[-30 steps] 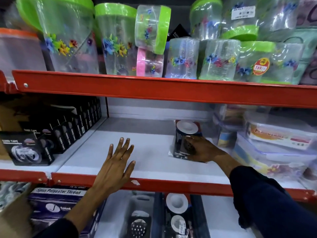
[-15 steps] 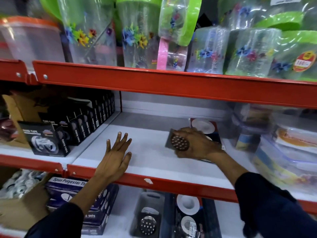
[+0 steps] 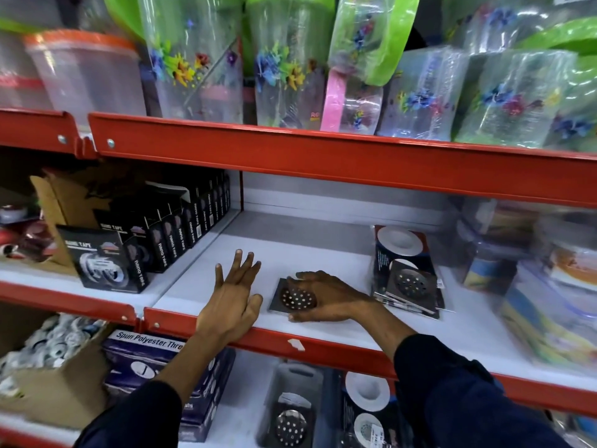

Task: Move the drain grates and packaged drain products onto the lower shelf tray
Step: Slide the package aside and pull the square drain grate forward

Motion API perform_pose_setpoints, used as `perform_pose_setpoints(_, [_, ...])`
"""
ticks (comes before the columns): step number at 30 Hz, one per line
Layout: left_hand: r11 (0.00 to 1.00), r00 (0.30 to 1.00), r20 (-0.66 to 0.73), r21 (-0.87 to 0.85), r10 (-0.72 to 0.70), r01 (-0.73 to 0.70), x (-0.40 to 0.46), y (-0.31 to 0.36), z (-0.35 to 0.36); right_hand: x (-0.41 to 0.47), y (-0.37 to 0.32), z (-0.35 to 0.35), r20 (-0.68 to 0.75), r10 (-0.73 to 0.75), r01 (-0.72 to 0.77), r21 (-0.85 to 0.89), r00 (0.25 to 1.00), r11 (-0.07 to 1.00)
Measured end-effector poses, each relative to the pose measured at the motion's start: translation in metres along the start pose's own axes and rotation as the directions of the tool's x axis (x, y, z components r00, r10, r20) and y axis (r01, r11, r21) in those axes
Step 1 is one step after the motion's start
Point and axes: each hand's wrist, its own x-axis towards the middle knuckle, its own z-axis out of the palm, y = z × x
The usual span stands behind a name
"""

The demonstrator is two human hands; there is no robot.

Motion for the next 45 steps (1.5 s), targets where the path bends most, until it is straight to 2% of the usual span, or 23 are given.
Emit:
perform_pose_setpoints(2, [1.000,1.000,0.007,0.024,-0.008,0.008,-0.001,-0.002,0.001,-0.011,0.004,-0.006,-0.072,0.008,-0.007,0.012,0.997,1.000])
perform_pose_setpoints(4, [1.000,1.000,0.007,0.028,-0.012,0.012,0.000,-0.004,0.002,-0.028,0.018,-0.016,-0.208,0.034,-0.038,-0.016,0.978,0.999])
perform_pose_setpoints(6, [1.000,1.000,0.001,0.028,-0.012,0.012,0.001,-0.003,0.004,-0.048,0.045,-0.027,-0.324,0.124,-0.148,-0.049,0.938,0.988])
perform_pose_setpoints(8, [0.999,1.000,0.000,0.032,-0.010,0.010,0.002,-0.003,0.005,-0.067,0.075,-0.034,-0.382,0.257,-0.295,-0.044,0.888,0.954])
perform_pose_setpoints(10, [1.000,1.000,0.003,0.027,-0.009,0.009,0.002,-0.004,0.005,-0.080,0.098,-0.036,-0.385,0.337,-0.387,-0.058,0.859,0.920])
perform_pose_setpoints(15, [0.999,1.000,-0.002,0.042,-0.011,0.011,0.001,-0.003,0.005,-0.095,0.119,-0.035,-0.264,0.415,-0.458,-0.123,0.870,0.881])
perform_pose_setpoints(22, [0.999,1.000,0.002,0.040,-0.026,0.026,0.001,0.000,0.003,-0.097,0.121,-0.056,-0.259,0.359,-0.380,-0.036,0.897,0.924])
perform_pose_setpoints(25, [0.999,0.999,-0.003,0.041,-0.032,0.032,0.001,0.001,0.002,-0.089,0.093,-0.070,-0.294,0.276,-0.274,0.051,0.915,0.960])
perform_pose_setpoints(29, [0.998,1.000,-0.002,0.050,-0.031,0.031,0.000,0.003,0.003,-0.052,0.034,-0.063,-0.146,0.122,-0.095,0.175,0.982,0.980])
perform_pose_setpoints(31, [0.998,0.999,-0.004,0.051,-0.035,0.035,0.000,0.003,0.002,-0.028,0.010,-0.054,-0.084,0.081,-0.068,0.148,0.993,0.987])
perform_pose_setpoints(36, [0.998,0.999,-0.022,0.048,-0.032,0.033,0.001,0.001,0.002,0.013,-0.005,-0.037,0.062,0.106,-0.111,0.079,0.992,0.991])
perform_pose_setpoints(42, [0.999,0.999,-0.035,0.027,-0.038,0.039,0.003,0.001,0.003,0.021,-0.009,-0.025,0.107,0.093,-0.099,0.050,0.990,0.994])
perform_pose_setpoints(45, [0.998,0.999,-0.025,0.050,-0.043,0.044,0.003,0.000,0.003,0.015,-0.008,-0.023,0.086,0.055,-0.060,0.051,0.995,0.997])
